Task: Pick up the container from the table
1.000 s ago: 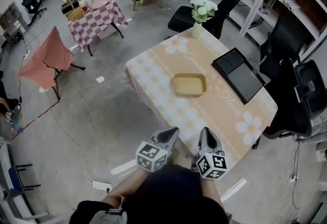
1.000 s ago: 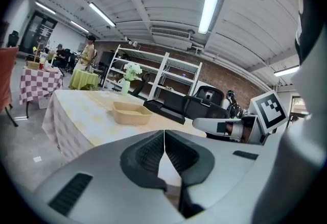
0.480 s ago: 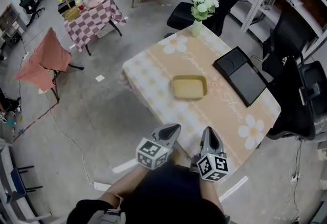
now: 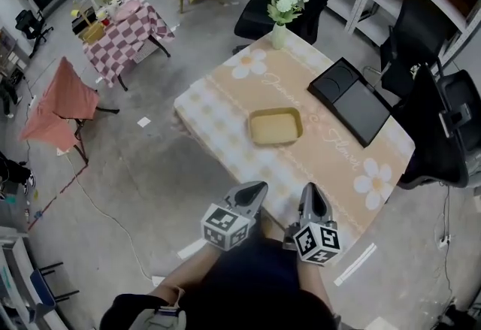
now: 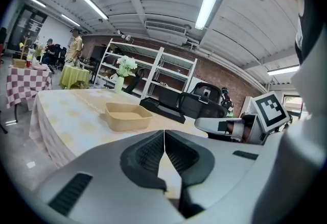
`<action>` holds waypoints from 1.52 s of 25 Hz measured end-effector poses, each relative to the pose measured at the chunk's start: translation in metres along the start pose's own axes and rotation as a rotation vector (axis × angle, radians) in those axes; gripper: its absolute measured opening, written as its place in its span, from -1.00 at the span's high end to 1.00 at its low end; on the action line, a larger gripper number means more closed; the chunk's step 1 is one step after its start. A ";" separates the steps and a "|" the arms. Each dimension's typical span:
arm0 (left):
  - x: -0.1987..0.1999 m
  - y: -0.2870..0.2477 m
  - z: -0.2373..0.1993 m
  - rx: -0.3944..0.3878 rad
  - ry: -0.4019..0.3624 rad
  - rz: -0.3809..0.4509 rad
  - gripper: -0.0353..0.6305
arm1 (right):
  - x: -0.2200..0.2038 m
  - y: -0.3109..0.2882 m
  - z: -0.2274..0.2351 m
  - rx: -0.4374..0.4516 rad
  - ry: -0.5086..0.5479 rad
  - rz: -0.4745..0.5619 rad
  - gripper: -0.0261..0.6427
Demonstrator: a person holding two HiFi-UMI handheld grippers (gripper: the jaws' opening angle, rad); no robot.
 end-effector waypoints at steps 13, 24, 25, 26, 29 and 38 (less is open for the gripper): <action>0.051 -0.038 -0.041 -0.110 -0.024 -0.028 0.86 | 0.023 -0.047 -0.007 -0.124 -0.020 0.047 0.90; 0.074 -0.058 -0.066 -0.152 -0.025 -0.033 0.86 | 0.043 -0.074 -0.006 -0.175 0.004 0.061 0.90; 0.076 -0.059 -0.069 -0.153 -0.025 -0.032 0.86 | 0.045 -0.076 -0.005 -0.180 0.007 0.060 0.90; 0.078 -0.061 -0.072 -0.154 -0.026 -0.031 0.86 | 0.047 -0.078 -0.004 -0.185 0.010 0.058 0.90; 0.086 -0.067 -0.079 -0.160 -0.032 -0.020 0.86 | 0.052 -0.085 -0.001 -0.200 0.022 0.048 0.90; 0.100 -0.084 -0.104 -0.175 -0.048 -0.024 0.86 | 0.054 -0.114 0.001 -0.226 0.042 0.031 0.82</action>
Point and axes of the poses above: the fingertips, and each gripper's own axes: y backward along the fingers, z to its right, x out of its top, the point moved 5 cm from there along y, backward along the fingers, and after that the axes turned 6 degrees about z, right-handed, at the moved point
